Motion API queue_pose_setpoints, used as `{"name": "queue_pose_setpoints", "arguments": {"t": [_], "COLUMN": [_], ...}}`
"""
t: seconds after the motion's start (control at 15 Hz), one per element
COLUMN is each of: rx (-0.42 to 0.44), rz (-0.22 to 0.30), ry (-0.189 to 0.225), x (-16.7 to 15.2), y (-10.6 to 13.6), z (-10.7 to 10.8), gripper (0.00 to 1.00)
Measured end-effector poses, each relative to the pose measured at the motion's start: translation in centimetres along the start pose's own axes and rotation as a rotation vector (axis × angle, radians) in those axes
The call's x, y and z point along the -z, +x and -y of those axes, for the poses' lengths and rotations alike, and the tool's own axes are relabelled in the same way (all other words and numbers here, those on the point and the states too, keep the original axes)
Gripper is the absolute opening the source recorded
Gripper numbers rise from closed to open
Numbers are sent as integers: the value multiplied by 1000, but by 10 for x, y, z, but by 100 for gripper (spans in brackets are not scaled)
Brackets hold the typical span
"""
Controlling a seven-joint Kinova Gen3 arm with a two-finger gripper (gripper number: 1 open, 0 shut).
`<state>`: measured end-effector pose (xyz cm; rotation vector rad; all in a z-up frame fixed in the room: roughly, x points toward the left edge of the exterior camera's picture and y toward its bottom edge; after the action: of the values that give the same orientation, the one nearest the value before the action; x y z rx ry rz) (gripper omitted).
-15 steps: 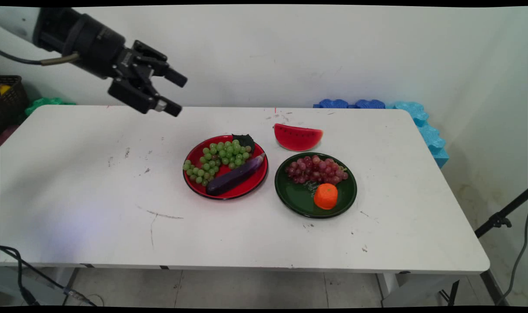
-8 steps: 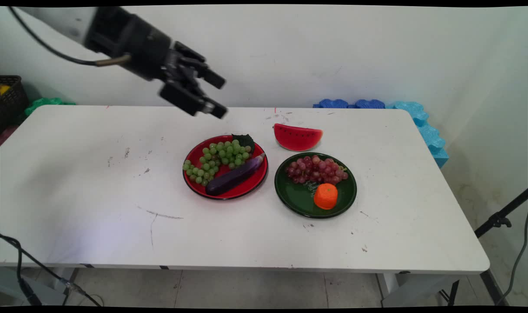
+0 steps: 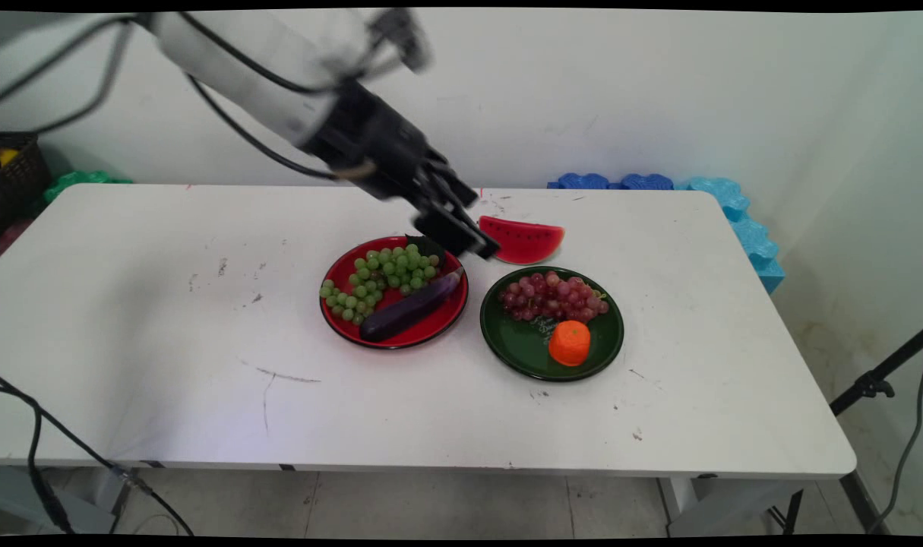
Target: Pick up the mandarin from the green plate
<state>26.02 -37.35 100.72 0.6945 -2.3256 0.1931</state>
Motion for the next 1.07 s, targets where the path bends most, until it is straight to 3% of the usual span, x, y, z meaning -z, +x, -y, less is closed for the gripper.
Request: {"name": "queue_pose_setpoints", "arguments": {"t": [0.6, 1.07], "rx": [28, 79], "rz": [101, 140], "ry": [38, 42], "x": [-113, -189], "y": [9, 3], "z": [-4, -6], "gripper": [100, 100]}}
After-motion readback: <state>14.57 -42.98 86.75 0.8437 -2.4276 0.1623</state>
